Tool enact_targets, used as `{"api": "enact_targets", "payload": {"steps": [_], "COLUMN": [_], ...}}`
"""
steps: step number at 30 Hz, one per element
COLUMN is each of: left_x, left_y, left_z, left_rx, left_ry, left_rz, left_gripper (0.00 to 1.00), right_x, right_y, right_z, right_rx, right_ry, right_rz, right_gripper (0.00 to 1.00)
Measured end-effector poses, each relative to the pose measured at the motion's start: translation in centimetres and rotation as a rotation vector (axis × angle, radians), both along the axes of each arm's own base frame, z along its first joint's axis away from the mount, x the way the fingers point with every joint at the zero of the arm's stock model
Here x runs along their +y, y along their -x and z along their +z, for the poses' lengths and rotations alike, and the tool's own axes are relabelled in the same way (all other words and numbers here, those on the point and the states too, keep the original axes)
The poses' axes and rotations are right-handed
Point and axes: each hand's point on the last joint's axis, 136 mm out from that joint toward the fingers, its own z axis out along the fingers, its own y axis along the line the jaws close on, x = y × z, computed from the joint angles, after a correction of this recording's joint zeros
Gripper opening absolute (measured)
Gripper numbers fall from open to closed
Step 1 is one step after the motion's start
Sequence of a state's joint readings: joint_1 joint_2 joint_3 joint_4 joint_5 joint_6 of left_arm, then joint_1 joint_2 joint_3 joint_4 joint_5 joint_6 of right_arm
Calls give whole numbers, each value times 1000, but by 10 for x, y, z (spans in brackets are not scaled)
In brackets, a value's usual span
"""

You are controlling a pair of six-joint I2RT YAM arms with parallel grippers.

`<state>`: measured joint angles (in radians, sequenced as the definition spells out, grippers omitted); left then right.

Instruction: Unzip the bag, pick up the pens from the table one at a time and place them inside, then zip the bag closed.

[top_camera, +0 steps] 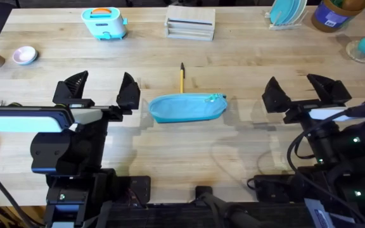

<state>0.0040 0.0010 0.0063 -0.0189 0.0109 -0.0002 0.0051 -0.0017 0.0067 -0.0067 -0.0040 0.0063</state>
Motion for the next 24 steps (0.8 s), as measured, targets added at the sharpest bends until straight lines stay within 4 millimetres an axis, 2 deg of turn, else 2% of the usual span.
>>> {"api": "enact_targets", "payload": {"steps": [15, 18, 21, 24], "left_x": [0, -2, -5, -7], "left_y": [0, 0, 3, 12], "left_z": [0, -5, -16, -7], "left_rx": [0, 23, 91, 146], "left_ry": [0, 0, 2, 4], "left_rz": [0, -14, -27, -39], "left_gripper": [993, 992, 992, 992], "right_x": [0, 1, 4, 8], "right_y": [0, 1, 6, 16], "right_z": [-1, -3, -5, -18], "right_rx": [4, 18, 76, 205], "right_ry": [-2, -14, -30, -41], "right_rz": [-3, 4, 21, 38], "right_gripper": [996, 997, 996, 995]}}
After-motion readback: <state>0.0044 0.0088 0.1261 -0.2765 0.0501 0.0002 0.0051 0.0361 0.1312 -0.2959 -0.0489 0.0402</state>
